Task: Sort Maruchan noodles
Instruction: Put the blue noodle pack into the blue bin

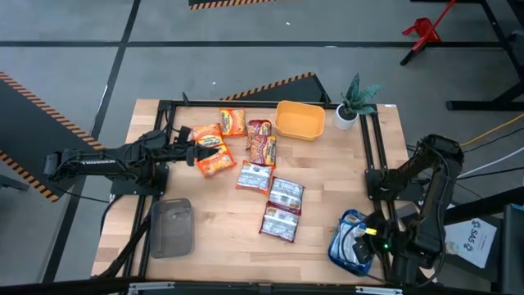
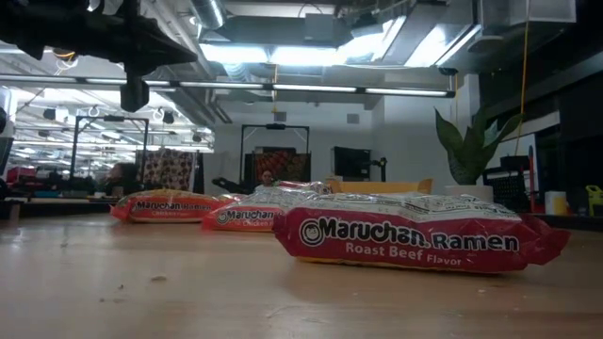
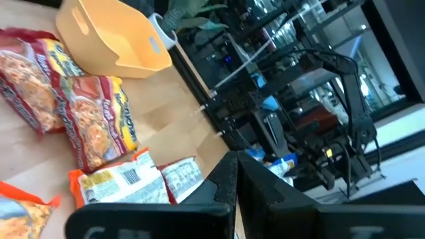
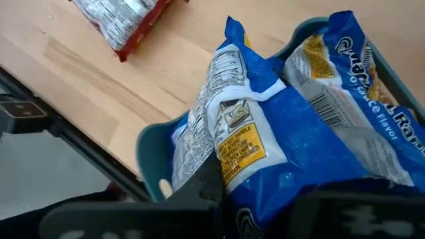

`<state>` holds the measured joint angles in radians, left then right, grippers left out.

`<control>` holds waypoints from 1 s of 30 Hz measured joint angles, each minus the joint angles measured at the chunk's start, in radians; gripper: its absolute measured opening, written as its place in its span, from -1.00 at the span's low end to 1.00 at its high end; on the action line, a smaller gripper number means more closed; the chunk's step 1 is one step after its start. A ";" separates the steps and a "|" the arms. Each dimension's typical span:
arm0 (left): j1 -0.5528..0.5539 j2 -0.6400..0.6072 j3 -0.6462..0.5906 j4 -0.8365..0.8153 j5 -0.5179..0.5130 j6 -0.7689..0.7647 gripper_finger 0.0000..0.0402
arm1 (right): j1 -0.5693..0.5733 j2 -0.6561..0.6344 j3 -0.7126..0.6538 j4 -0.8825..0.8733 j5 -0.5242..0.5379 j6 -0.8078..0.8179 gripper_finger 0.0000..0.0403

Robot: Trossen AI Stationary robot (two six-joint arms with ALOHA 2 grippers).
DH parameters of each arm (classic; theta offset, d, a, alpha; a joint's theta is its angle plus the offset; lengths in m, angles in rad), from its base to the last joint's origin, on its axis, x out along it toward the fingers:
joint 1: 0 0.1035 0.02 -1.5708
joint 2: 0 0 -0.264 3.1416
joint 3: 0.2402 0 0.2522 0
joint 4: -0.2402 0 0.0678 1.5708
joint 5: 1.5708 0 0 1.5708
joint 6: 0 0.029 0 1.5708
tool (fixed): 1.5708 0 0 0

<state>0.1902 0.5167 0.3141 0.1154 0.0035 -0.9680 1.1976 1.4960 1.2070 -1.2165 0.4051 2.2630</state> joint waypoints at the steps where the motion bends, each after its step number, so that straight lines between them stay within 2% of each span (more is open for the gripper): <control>1: 0.000 0.000 0.000 0.000 -0.010 -0.001 -1.00 | 0.000 0.000 0.000 0.000 -0.006 -0.015 -0.87; 6: 0.000 0.000 0.000 0.000 -0.063 -0.020 -1.00 | 0.000 0.000 0.000 0.004 -0.031 -0.033 -0.75; 13: 0.000 0.000 0.000 0.001 -0.092 -0.020 -1.00 | 0.000 0.000 -0.001 0.014 -0.112 -0.045 -0.23; 17: 0.000 0.000 0.000 0.001 -0.092 -0.020 -1.00 | 0.000 0.000 0.000 0.013 -0.192 -0.045 -0.03; 21: 0.000 0.000 0.000 0.001 -0.092 -0.018 -1.00 | 0.000 0.000 0.024 -0.026 -0.234 -0.043 0.05; 28: 0.000 0.000 0.000 0.001 -0.092 -0.017 -1.00 | 0.000 0.000 0.099 -0.106 -0.243 -0.035 0.06; 30: 0.000 0.000 0.000 0.001 -0.092 -0.017 -1.00 | 0.000 0.000 0.117 -0.116 -0.283 -0.015 0.06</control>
<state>0.1898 0.5167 0.3141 0.1162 -0.0883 -0.9852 1.1973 1.4957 1.3237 -1.3326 0.1218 2.2482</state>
